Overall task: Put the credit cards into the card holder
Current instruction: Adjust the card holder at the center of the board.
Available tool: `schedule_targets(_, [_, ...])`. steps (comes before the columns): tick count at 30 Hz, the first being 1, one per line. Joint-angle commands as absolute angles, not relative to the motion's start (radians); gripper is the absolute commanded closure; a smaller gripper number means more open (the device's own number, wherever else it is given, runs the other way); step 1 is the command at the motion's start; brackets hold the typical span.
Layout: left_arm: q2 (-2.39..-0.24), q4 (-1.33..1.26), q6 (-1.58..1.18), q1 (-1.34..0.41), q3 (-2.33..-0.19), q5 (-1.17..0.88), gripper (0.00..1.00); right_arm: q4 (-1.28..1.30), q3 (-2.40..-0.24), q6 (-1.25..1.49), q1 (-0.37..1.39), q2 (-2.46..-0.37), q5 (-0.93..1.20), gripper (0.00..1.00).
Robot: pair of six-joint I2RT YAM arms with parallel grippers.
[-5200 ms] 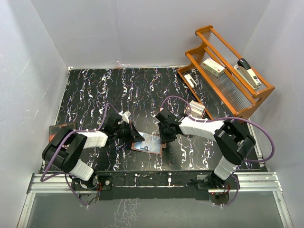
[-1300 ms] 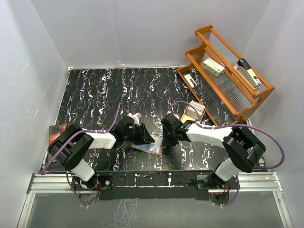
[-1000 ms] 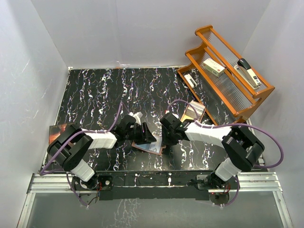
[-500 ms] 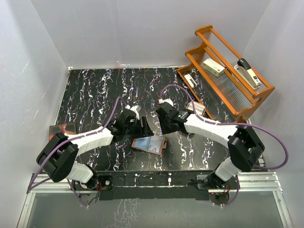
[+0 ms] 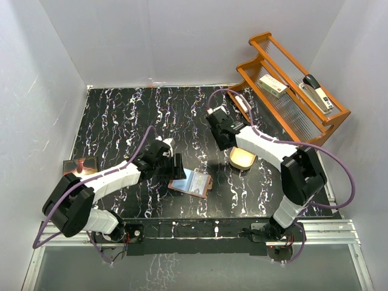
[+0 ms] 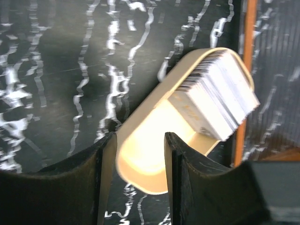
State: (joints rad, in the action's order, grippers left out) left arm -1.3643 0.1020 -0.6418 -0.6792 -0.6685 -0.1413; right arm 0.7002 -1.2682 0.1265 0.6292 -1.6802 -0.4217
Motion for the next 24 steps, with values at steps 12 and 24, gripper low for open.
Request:
schedule_targets(12, [-1.393, 0.189, -0.568, -0.653, -0.701, -0.205, 0.37, 0.597, -1.314, -0.161, 0.462, -1.791, -0.596, 0.52])
schedule_targets(24, [-1.394, 0.182, -0.603, -0.649, -0.687, -0.242, 0.37, 0.594, -1.348, -0.226, 0.426, -1.865, -0.614, 0.51])
